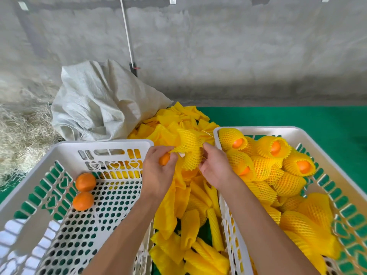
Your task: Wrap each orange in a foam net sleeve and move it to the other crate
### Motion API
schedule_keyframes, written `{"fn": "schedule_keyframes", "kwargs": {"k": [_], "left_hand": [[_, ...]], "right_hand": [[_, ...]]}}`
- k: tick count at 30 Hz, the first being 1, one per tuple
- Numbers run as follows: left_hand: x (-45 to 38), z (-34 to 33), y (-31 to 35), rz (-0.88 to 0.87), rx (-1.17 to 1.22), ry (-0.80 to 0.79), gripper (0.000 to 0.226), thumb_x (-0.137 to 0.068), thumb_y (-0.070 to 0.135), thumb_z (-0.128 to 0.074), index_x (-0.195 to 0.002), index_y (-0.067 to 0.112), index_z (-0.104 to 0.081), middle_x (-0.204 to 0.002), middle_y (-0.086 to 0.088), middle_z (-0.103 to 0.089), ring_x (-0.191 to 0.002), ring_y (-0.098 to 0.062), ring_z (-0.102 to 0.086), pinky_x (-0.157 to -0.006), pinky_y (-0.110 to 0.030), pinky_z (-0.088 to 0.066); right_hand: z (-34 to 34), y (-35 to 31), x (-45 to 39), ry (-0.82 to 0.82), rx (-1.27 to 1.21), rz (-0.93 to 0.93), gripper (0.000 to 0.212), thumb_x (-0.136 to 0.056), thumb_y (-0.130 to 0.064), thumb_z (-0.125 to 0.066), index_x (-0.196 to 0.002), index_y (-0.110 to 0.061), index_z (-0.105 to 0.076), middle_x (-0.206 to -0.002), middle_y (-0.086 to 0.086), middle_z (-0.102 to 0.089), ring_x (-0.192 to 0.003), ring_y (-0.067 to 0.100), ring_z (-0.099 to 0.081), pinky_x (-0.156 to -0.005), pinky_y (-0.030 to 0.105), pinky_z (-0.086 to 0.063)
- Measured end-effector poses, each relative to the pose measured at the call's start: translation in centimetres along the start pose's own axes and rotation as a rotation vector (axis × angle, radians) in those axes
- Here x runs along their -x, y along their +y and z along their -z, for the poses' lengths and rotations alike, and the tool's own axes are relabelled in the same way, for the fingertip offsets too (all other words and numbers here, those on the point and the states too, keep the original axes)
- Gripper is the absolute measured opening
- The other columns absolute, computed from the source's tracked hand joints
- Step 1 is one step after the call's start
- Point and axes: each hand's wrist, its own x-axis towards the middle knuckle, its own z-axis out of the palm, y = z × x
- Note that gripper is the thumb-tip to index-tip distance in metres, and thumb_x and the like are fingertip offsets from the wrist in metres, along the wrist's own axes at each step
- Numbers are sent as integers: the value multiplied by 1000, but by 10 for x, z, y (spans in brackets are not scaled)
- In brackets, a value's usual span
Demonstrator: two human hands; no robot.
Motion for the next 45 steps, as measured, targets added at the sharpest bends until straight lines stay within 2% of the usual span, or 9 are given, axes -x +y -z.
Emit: {"fn": "schedule_keyframes", "kwargs": {"k": [6,11,19,23,25,29,36,42,45], "left_hand": [[-7,10,12,421,546,-89,21,-95,14,-67,-75,12,-74,-78,-10,-60,-72,-31,-57,-54,-35,-51],[-10,15,16,600,850,-282,18,-92,24,-63,-101,8,-64,-101,-17,-67,-76,-28,-63,-50,-31,-45],[-13,19,15,596,1048,-10,29,-96,2,-35,-112,5,-59,-127,-17,-54,-112,-34,-54,-88,-46,-54],[-12,18,16,511,992,-71,13,-99,7,-57,-110,2,-59,-131,-17,-62,-127,-34,-61,-104,-47,-54],[-9,18,16,446,893,-113,40,-93,25,-67,-127,5,-62,-132,-10,-71,-129,-25,-64,-110,-43,-50],[-8,18,13,424,711,-202,54,-87,53,-73,-132,24,-67,-132,7,-72,-128,-12,-64,-104,-39,-52],[-5,14,14,463,637,-274,42,-75,60,-80,-108,34,-83,-119,0,-77,-114,-16,-72,-93,-35,-54],[-8,16,15,535,676,-227,63,-75,68,-73,-127,33,-66,-124,0,-75,-121,-21,-68,-93,-40,-51],[-12,22,14,650,841,-206,80,-76,69,-71,-143,27,-58,-132,-3,-70,-115,-21,-67,-84,-36,-53]], "right_hand": [[-7,0,9,16,207,-104,20,-88,-35,-75,-104,-24,-68,-90,6,-79,-83,25,-76,-63,33,-61],[-8,-5,12,-96,74,-160,28,-91,-41,-73,-112,-23,-71,-102,9,-79,-83,25,-78,-63,35,-62],[-10,5,6,123,102,127,34,-98,-49,-62,-124,-26,-61,-126,3,-70,-117,24,-66,-108,51,-49],[-9,10,7,204,204,211,29,-99,-53,-58,-103,-26,-65,-126,11,-67,-118,29,-64,-109,52,-48],[-8,12,6,228,224,243,36,-100,-54,-57,-97,-19,-65,-124,18,-65,-118,34,-64,-107,55,-49],[-11,14,7,198,196,255,46,-99,-56,-56,-106,-10,-61,-130,25,-59,-122,41,-59,-108,60,-46],[-14,11,9,215,192,317,52,-100,-55,-55,-116,-6,-58,-126,23,-63,-121,40,-61,-106,58,-48],[-15,9,13,215,139,311,62,-100,-54,-55,-126,1,-53,-135,30,-51,-127,49,-49,-107,66,-41],[-14,7,12,240,101,295,44,-99,-53,-58,-107,-10,-63,-134,27,-56,-124,43,-57,-107,59,-47]]}}
